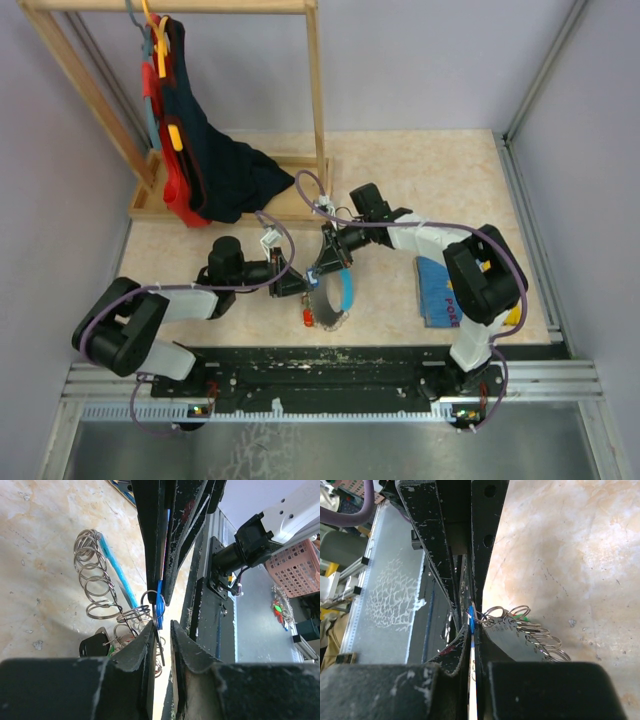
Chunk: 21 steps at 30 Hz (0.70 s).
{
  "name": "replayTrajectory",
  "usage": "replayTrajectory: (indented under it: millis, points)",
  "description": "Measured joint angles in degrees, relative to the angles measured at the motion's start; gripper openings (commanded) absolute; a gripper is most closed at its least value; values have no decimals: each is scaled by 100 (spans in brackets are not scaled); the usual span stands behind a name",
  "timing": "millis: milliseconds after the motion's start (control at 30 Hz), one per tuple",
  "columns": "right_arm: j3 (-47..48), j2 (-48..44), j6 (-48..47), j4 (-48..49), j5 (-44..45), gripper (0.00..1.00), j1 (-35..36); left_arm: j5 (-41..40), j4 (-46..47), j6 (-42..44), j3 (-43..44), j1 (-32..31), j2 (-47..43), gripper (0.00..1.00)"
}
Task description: Remove the keys from the keyring
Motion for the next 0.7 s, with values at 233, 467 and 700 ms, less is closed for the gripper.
replayTrajectory:
  millis: [233, 467, 700]
  points:
    - [-103, 0, 245, 262, -11, 0, 0, -72, 0, -66, 0, 0, 0, 23]
    - [-254, 0, 546, 608, -37, 0, 0, -149, 0, -153, 2, 0, 0, 23]
    - [-262, 0, 645, 748, -37, 0, 17, -216, 9, -216, 2, 0, 0, 21]
